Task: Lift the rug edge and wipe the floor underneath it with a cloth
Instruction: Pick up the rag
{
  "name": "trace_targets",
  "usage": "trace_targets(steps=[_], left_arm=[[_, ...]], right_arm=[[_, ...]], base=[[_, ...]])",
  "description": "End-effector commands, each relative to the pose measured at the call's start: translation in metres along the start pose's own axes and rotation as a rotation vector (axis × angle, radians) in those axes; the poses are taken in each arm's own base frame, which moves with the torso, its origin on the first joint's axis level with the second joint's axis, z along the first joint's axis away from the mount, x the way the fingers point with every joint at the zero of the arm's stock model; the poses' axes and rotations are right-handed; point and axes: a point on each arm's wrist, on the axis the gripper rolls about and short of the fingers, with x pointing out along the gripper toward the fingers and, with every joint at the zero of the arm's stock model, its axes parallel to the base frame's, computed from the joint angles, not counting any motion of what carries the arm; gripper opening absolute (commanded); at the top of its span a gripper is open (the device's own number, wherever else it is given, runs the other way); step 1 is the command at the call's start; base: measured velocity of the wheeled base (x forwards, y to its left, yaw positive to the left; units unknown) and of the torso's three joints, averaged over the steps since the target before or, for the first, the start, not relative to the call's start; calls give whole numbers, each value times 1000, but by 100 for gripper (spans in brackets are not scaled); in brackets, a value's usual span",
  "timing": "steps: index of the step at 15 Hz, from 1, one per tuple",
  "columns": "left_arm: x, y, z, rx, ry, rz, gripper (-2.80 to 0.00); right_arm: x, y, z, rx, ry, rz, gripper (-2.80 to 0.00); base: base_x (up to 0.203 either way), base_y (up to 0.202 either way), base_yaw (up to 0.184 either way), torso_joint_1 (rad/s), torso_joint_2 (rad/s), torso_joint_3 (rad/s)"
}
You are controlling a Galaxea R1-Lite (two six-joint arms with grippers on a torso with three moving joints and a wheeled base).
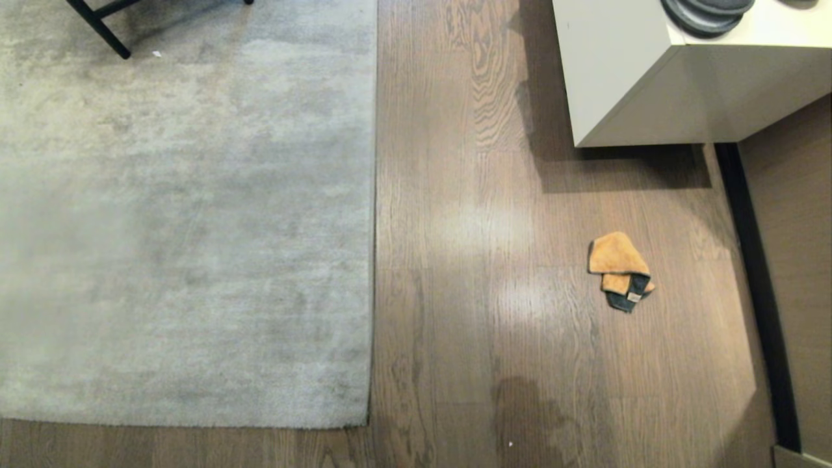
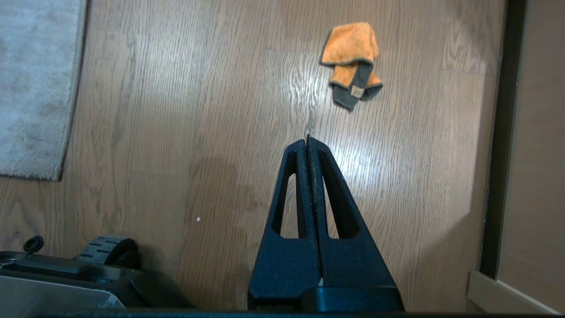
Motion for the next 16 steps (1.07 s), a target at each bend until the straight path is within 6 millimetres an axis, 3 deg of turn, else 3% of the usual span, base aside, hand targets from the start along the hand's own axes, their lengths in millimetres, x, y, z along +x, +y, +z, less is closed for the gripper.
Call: trace_targets(steps=[1, 16], left_arm=[[0, 0, 0, 0, 0, 0, -280], [0, 0, 0, 0, -1, 2, -280]], right_arm=[[0, 0, 0, -1, 1, 2, -280], [0, 0, 0, -1, 2, 2, -280]], base=[[0, 0, 0, 2, 0, -200], [0, 0, 0, 4, 3, -196]])
